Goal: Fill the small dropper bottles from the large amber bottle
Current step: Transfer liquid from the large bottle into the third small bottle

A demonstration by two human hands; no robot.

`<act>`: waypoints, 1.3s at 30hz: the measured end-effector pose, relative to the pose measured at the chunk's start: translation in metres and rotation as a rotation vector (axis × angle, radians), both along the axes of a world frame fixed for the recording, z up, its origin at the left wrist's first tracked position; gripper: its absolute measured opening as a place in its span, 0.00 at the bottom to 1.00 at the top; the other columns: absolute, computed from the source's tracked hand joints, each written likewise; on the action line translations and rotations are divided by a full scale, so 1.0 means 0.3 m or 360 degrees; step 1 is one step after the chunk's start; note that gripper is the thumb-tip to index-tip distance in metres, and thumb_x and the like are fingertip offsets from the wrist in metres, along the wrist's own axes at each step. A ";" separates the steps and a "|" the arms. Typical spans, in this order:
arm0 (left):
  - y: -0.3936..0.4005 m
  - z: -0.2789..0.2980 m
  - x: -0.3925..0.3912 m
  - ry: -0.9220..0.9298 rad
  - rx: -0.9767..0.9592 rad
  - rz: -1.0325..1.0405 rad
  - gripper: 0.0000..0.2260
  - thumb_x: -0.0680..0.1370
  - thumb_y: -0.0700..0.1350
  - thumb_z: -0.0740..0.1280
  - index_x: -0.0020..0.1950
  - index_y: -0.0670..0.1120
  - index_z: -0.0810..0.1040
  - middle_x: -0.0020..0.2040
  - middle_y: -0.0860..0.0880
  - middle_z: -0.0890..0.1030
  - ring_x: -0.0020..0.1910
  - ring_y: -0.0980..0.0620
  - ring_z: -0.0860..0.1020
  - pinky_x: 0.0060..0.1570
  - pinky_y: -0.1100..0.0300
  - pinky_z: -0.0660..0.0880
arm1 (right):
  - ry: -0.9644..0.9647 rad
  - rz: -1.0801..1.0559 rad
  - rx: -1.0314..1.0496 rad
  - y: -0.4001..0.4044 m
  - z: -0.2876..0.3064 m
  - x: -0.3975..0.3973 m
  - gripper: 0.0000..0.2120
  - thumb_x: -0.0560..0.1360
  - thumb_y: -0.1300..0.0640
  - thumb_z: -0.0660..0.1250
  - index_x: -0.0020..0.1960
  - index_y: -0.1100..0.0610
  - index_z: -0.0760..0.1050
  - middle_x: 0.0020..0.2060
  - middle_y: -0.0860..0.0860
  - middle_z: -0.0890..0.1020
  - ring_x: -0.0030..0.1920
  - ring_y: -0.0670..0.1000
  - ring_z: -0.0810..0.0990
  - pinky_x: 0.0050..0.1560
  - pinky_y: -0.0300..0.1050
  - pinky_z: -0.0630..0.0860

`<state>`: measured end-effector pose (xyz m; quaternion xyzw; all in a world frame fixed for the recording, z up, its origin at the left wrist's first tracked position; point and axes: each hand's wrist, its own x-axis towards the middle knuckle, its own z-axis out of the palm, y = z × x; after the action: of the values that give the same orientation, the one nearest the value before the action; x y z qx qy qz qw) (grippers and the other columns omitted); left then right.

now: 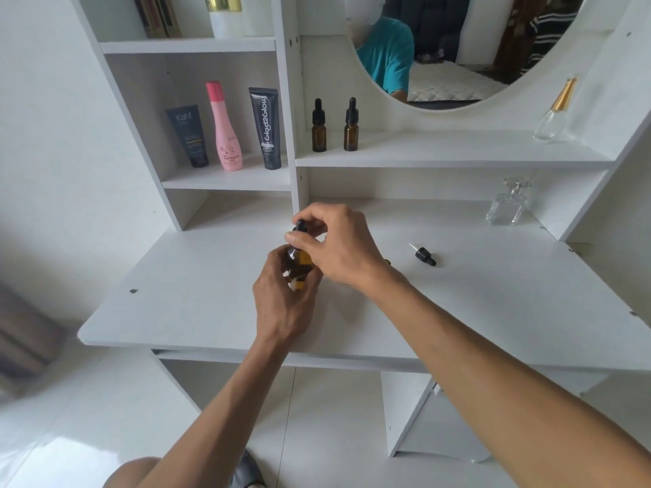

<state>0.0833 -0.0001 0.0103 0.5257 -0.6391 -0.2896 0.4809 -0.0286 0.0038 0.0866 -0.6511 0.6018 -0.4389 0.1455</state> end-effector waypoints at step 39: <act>-0.014 -0.020 -0.005 0.0126 -0.0049 -0.0018 0.19 0.73 0.49 0.75 0.61 0.51 0.75 0.48 0.60 0.79 0.50 0.66 0.77 0.53 0.58 0.77 | -0.0295 -0.0007 -0.0268 -0.052 0.159 -0.050 0.10 0.77 0.52 0.72 0.49 0.59 0.84 0.39 0.49 0.86 0.42 0.50 0.86 0.47 0.54 0.84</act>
<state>0.0819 -0.0042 0.0042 0.5027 -0.6270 -0.3031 0.5122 -0.0435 -0.0120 0.1342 -0.6163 0.5484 -0.5465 0.1443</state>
